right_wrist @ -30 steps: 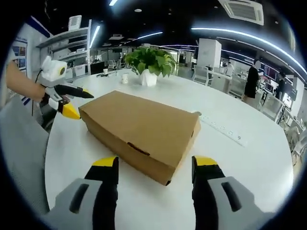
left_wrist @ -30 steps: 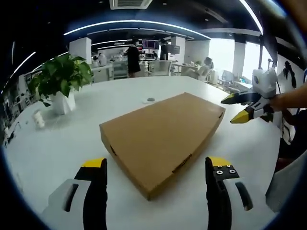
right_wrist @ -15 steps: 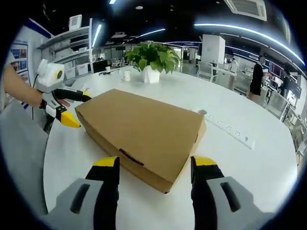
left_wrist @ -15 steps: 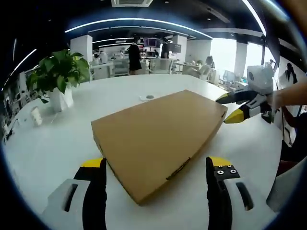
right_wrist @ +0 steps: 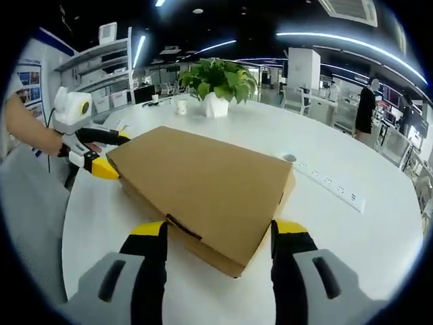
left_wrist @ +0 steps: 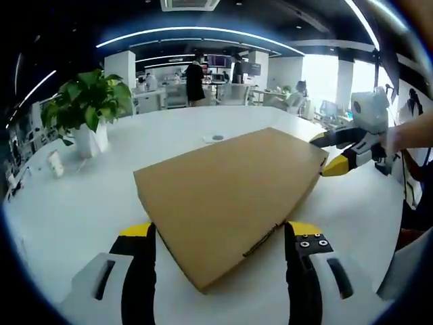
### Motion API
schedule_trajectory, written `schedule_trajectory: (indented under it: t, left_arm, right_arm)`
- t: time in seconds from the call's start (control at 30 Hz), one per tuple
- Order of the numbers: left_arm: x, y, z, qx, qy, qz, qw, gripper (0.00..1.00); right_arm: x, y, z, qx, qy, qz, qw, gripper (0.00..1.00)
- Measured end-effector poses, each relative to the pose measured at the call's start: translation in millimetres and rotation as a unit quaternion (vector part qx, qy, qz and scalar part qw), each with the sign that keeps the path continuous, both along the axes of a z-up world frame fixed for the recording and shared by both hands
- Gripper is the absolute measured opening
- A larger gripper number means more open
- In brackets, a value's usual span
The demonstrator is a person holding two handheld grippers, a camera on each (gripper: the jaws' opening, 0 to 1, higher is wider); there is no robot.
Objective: Operate the shoe box by opening the lid, removing the specified soft item, and placing it in the target area until the item is outside and the box remains undamaged.
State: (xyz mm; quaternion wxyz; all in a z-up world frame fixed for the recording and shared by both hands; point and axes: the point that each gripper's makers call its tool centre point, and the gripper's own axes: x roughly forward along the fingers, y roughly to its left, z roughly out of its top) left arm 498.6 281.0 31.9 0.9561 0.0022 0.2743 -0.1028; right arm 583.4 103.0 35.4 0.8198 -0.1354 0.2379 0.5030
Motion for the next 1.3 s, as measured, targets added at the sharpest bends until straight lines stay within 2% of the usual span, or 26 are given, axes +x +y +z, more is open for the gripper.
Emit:
schedule_trajectory:
  t: [0.47,1.0,1.3]
  left_arm:
    - [-1.1,3.2,0.2,-0.001,0.009,-0.017,0.9998,0.79]
    - [-1.7,14.0,0.4,0.006,0.032,-0.061,0.9976,0.78]
    - [-4.5,17.4,-0.2,0.006,0.033,-0.082,0.9961,0.78]
  right_arm:
    - [-9.4,2.9,-0.5,-0.009,0.008,-0.024,0.9996,0.57]
    - [-26.5,7.3,0.7,-0.011,0.011,-0.063,0.9979,0.56]
    - [-34.8,8.3,0.2,-0.015,0.015,-0.085,0.9961,0.55]
